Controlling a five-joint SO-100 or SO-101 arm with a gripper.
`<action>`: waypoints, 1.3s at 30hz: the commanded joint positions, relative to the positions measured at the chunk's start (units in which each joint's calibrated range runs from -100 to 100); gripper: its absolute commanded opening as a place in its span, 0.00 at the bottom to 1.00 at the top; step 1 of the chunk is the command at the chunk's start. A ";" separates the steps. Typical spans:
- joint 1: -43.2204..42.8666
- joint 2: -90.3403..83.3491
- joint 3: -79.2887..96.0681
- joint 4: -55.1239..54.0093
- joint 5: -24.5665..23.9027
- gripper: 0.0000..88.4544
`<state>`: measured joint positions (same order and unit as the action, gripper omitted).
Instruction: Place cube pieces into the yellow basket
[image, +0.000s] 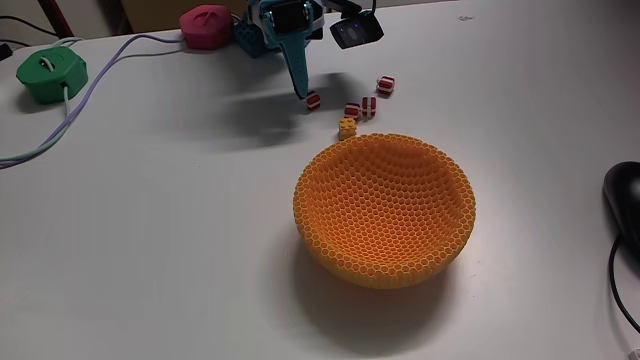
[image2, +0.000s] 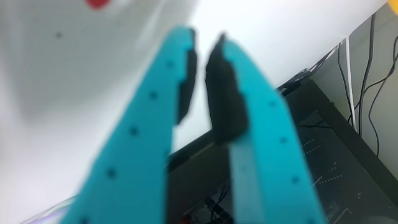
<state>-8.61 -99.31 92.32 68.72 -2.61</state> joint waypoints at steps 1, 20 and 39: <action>0.13 -0.69 -0.50 0.26 0.10 0.00; 1.34 -0.69 -0.60 0.35 0.20 0.05; -4.44 38.14 -28.43 13.21 -43.37 0.00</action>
<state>-10.64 -64.09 65.81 83.47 -35.58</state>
